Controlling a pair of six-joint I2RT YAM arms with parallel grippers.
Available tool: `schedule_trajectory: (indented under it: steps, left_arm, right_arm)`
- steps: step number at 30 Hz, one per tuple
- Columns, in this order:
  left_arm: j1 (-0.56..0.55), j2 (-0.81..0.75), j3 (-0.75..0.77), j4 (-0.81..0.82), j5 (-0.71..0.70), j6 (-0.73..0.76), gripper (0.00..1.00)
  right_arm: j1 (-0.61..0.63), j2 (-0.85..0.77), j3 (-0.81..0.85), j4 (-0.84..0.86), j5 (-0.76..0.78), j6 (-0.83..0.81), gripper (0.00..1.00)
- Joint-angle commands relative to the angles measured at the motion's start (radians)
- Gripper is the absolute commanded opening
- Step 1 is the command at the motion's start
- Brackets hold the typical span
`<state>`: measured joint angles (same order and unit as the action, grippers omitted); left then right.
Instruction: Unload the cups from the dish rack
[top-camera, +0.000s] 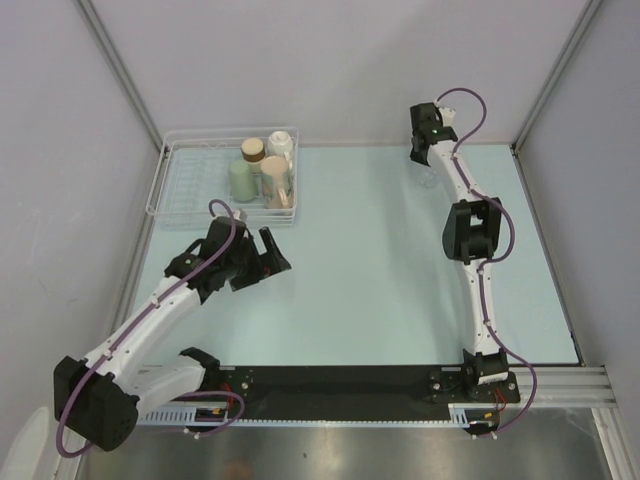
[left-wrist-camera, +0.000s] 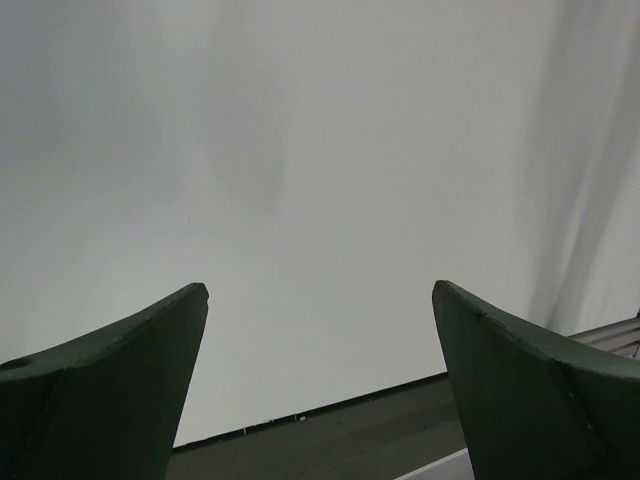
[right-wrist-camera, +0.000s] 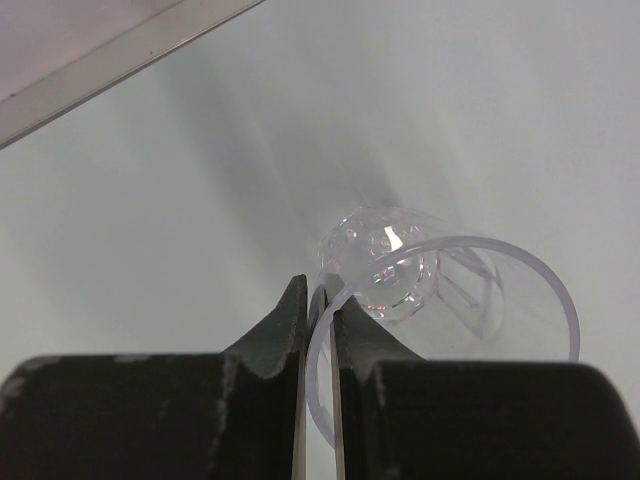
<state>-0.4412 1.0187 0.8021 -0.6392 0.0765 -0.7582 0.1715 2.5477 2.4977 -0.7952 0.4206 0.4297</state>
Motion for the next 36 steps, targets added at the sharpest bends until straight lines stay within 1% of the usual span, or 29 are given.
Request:
schedule_trajectory:
  steps: [1,7,10,14,21,23,25,27,28,30,31,34,36]
  left_arm:
    - [-0.005,0.009,0.011,0.007,-0.011,0.019,1.00]
    - [-0.005,0.006,-0.006,0.009,-0.014,0.008,1.00]
    - [-0.005,0.014,-0.009,0.013,-0.014,0.000,1.00]
    - [-0.007,0.037,-0.011,0.030,0.000,-0.007,1.00]
    - [-0.008,0.069,-0.004,0.042,0.017,-0.012,1.00]
    - [-0.010,0.069,0.000,0.044,0.019,-0.010,1.00]
    - [-0.013,0.069,0.000,0.045,0.017,-0.009,1.00]
    - [-0.014,0.067,0.002,0.047,0.016,-0.007,1.00]
    - [-0.014,0.067,0.000,0.050,0.016,-0.006,1.00]
    - [-0.014,0.070,0.002,0.049,0.016,-0.007,1.00]
    - [-0.016,0.070,0.002,0.050,0.016,-0.006,1.00]
    - [-0.016,0.070,0.003,0.050,0.019,-0.001,1.00]
    - [-0.017,0.069,0.003,0.052,0.016,0.002,1.00]
  right_arm:
    - [-0.023,-0.018,-0.025,0.053,0.043,0.014,0.00]
    - [-0.075,-0.083,-0.128,0.067,0.093,0.009,0.00]
    - [-0.090,-0.093,-0.134,0.044,0.133,-0.005,0.00]
    - [-0.128,-0.115,-0.184,0.030,0.133,0.004,0.00]
    - [-0.164,-0.118,-0.198,0.025,0.076,0.001,0.00]
    - [-0.164,-0.119,-0.197,0.036,0.057,-0.003,0.19]
    - [-0.164,-0.121,-0.194,0.040,0.043,-0.005,0.34]
    - [-0.162,-0.121,-0.189,0.045,0.027,-0.003,0.39]
    - [-0.162,-0.121,-0.188,0.045,0.026,-0.002,0.45]
    - [-0.162,-0.119,-0.184,0.047,0.024,0.000,0.50]
    - [-0.164,-0.121,-0.184,0.047,0.024,0.001,0.55]
    - [-0.159,-0.138,-0.192,0.054,0.026,0.003,0.60]
    - [-0.155,-0.145,-0.194,0.067,0.026,0.001,0.61]
